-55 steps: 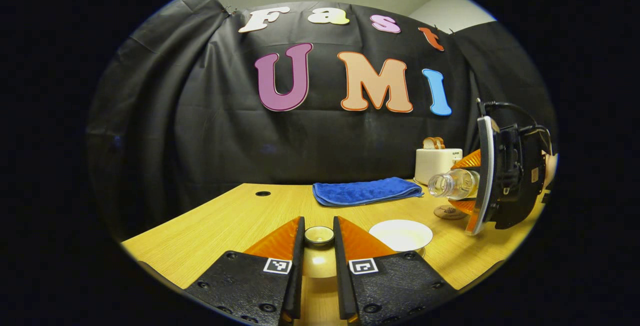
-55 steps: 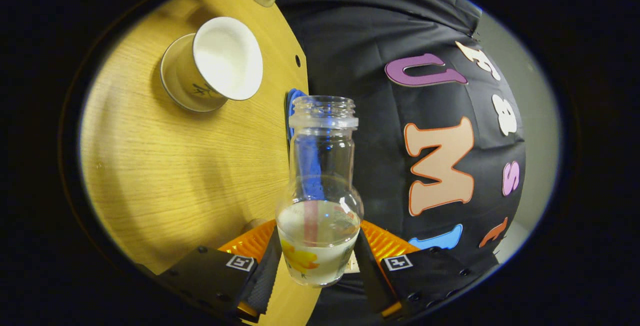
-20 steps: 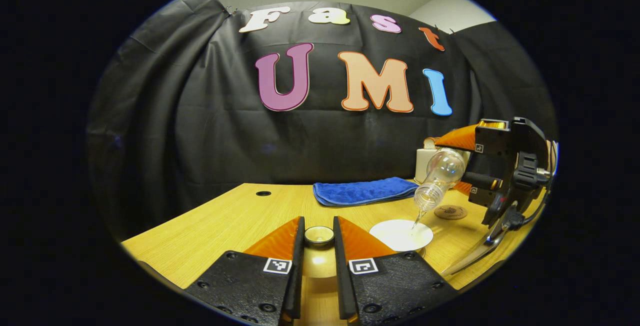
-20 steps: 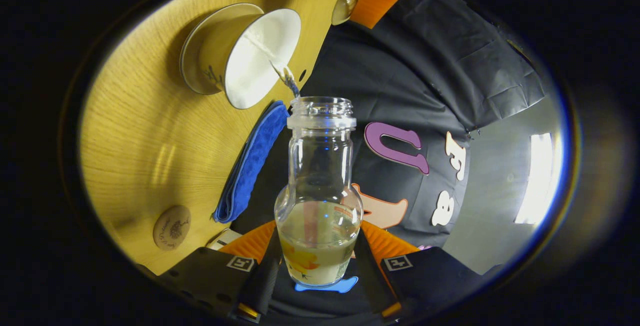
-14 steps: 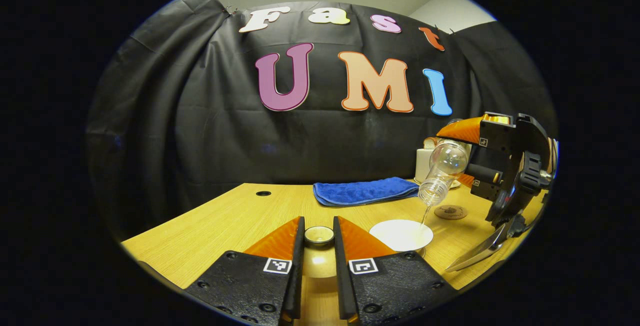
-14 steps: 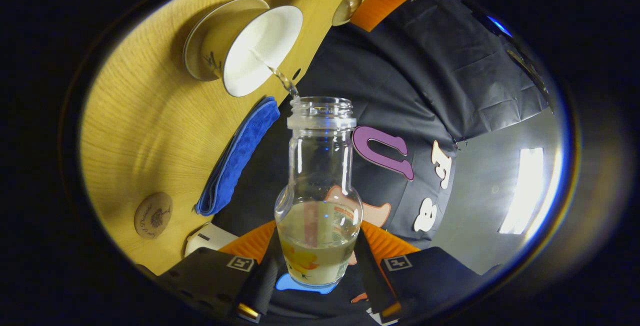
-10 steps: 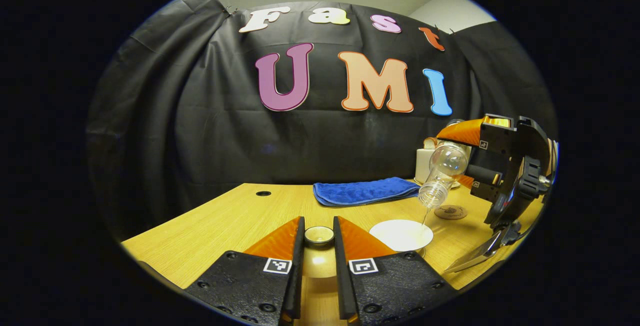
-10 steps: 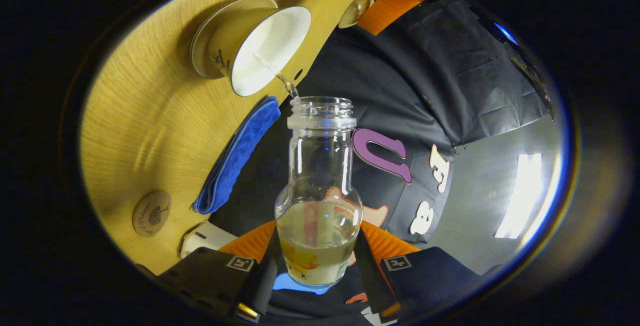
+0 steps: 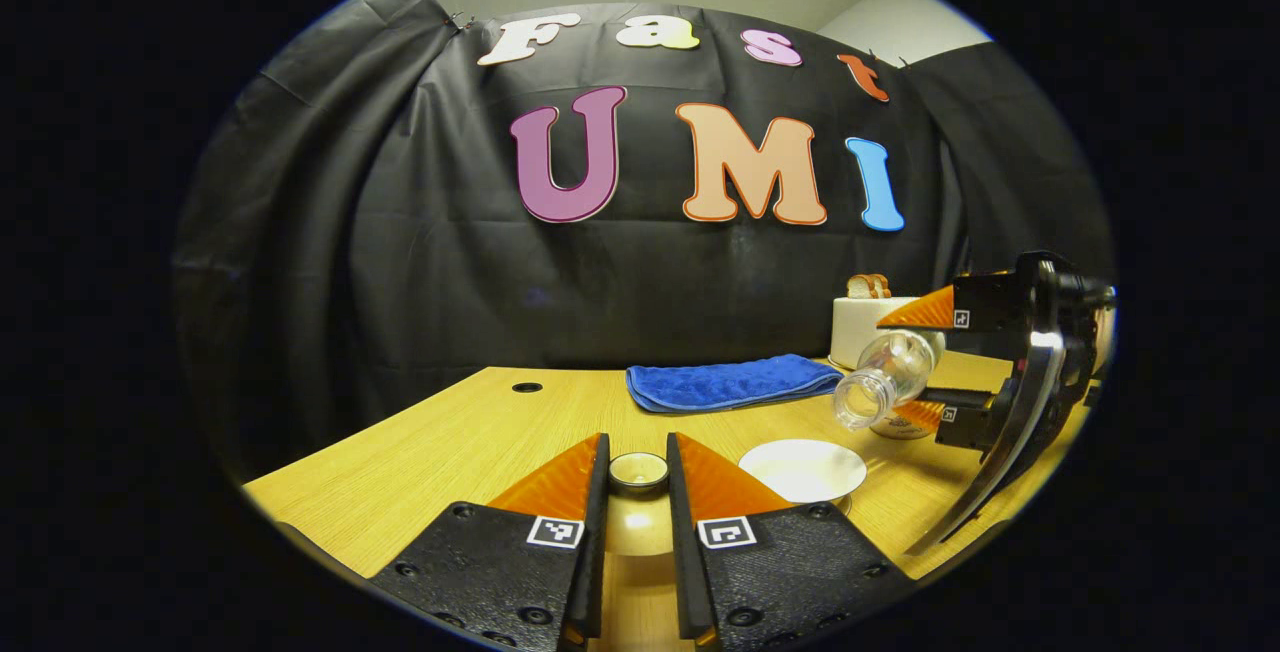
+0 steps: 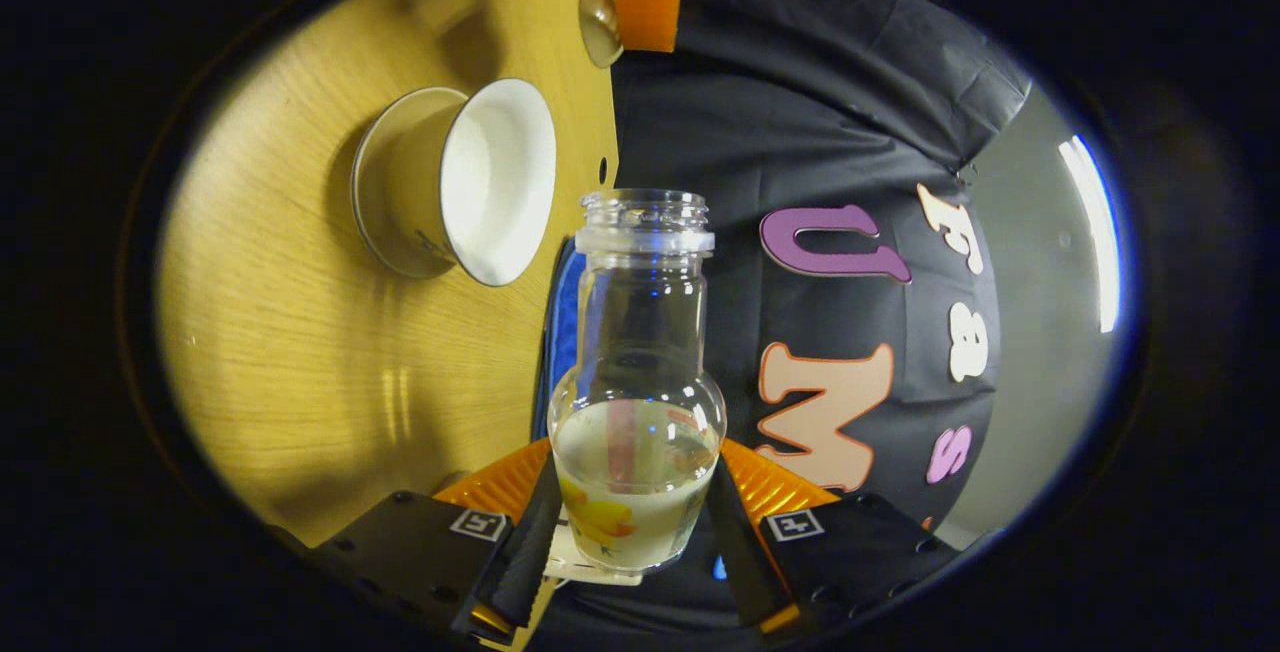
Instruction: Open the teacup lid with one hand, grasp the water bottle and pour water into the teacup with the other hand; after pouring, place the water bottle on the coaster and then close the teacup lid.
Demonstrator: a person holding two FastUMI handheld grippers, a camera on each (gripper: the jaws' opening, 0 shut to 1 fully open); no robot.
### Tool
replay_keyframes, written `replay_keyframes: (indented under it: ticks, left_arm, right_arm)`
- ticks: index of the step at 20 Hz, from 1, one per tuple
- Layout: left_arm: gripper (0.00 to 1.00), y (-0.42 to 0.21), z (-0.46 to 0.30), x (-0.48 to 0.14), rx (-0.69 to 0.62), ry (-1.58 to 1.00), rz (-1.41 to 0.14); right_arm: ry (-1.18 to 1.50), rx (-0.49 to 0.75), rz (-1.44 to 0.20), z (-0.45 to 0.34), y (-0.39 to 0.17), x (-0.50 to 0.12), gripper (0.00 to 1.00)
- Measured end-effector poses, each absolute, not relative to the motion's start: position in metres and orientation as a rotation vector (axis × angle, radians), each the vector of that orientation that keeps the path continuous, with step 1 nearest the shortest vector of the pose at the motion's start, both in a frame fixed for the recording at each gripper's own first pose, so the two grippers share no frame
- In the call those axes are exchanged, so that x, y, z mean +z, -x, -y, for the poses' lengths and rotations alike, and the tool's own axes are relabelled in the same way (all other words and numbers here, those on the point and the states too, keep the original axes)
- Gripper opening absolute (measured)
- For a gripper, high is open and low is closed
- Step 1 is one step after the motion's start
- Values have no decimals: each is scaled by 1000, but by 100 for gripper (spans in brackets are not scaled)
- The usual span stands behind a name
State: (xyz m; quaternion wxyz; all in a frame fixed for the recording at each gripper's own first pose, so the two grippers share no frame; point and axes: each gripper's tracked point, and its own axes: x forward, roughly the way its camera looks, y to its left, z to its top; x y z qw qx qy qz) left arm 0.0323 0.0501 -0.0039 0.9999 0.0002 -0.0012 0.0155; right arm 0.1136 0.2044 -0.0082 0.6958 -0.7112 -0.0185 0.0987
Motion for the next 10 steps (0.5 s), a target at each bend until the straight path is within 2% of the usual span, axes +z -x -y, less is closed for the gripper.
replay_keyframes:
  ticks: [2, 4, 5, 7, 10]
  left_arm:
    - [27, -32, -50, -5, 31, 0, 2]
    - [27, -32, -51, -3, 31, 0, 2]
    - [27, -32, -50, -4, 31, 0, 2]
    - [27, -32, -50, -4, 31, 0, 2]
    - [27, -32, -50, -4, 31, 0, 2]
  right_arm:
    - [1422, 264, -51, -202, -113, -23, 81]
    - [1246, 292, -99, -206, -108, -25, 78]
    - [1172, 298, -107, -209, -106, -21, 81]
    - [1030, 299, -115, -205, -107, -11, 77]
    - [810, 270, -144, -197, -117, 5, 77]
